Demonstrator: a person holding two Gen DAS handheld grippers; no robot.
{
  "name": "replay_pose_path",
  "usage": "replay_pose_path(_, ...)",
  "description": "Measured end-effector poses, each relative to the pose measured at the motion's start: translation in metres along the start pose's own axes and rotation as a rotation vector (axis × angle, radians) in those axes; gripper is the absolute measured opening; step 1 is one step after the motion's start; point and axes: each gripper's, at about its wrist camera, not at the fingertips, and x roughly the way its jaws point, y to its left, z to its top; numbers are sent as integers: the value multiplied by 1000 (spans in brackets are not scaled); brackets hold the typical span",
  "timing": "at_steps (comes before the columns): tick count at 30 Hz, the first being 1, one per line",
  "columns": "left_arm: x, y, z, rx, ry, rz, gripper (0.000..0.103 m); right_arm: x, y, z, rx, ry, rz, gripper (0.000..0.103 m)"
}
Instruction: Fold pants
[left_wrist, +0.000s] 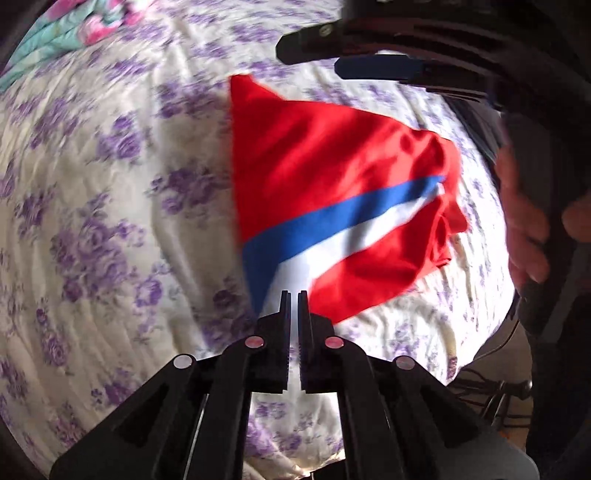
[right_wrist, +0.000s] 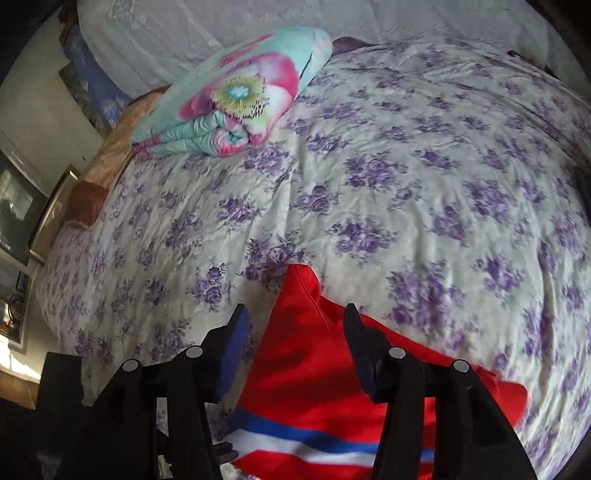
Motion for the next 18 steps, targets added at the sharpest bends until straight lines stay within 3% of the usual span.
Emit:
replay_pose_path(5, 15, 18, 6, -80, 35, -38, 2, 46, -3, 1, -10, 138, -1, 50)
replay_pose_path(7, 27, 17, 9, -73, 54, -22, 2, 56, -1, 0, -21, 170, 21, 11)
replay_pose_path(10, 30, 13, 8, -52, 39, -4, 2, 56, 4, 1, -31, 142, -19, 11)
replay_pose_path(15, 40, -3, 10, -33, 36, 16, 2, 75, -4, 2, 18, 181, -9, 14)
replay_pose_path(18, 36, 2, 15, -49, 63, -24, 5, 50, -8, 7, 57, 148, -4, 31)
